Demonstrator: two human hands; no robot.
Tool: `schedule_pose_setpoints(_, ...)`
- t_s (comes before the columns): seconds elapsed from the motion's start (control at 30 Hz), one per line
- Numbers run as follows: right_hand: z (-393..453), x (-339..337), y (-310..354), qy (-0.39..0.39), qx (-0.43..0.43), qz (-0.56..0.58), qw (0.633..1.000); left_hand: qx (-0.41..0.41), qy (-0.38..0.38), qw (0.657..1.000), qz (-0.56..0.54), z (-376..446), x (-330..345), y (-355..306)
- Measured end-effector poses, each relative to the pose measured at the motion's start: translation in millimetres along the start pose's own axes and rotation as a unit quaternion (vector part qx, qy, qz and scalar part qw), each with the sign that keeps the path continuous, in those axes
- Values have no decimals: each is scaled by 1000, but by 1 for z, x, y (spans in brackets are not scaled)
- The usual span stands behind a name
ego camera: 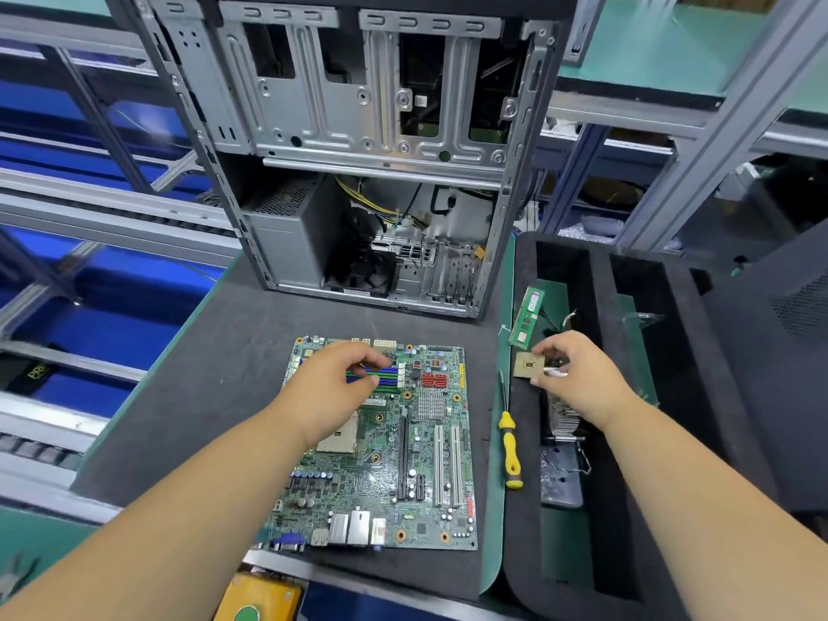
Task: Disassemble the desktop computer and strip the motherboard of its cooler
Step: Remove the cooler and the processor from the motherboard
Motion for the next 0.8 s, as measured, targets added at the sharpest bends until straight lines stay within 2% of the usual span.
schedule_pose_setpoints(0.07,1,-2,2,-20,-38,-89,995,0,1,1000,2,-2,0,0)
schedule_pose_setpoints(0.33,5,5,5,-6,-40,-170,985,-17,-11,1000,6,-11,-4,9)
schedule_pose_setpoints(0.43,-2,1,20,-41,-39,-232,971,-21,-33,998,51,-14,-14,18)
schedule_pose_setpoints(0.53,-14,5,61,-67,-83,-175,979,-25,-34,991,127,-19,-24,25)
schedule_pose_setpoints(0.67,-34,36,119,-21,-157,-170,973,-23,-11,979,202,-26,-25,33)
schedule_pose_setpoints(0.8,-57,81,157,40,-200,-155,967,6,-23,980,200,-32,-30,38)
Point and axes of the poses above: each hand's wrist, its own z-axis towards the middle knuckle, its own x-axis out of the palm, y = z × x, the point moved 9 cm from there along z, towards the middle knuckle, and after that the axes turned 3 degrees about x, right-handed, at the moved point
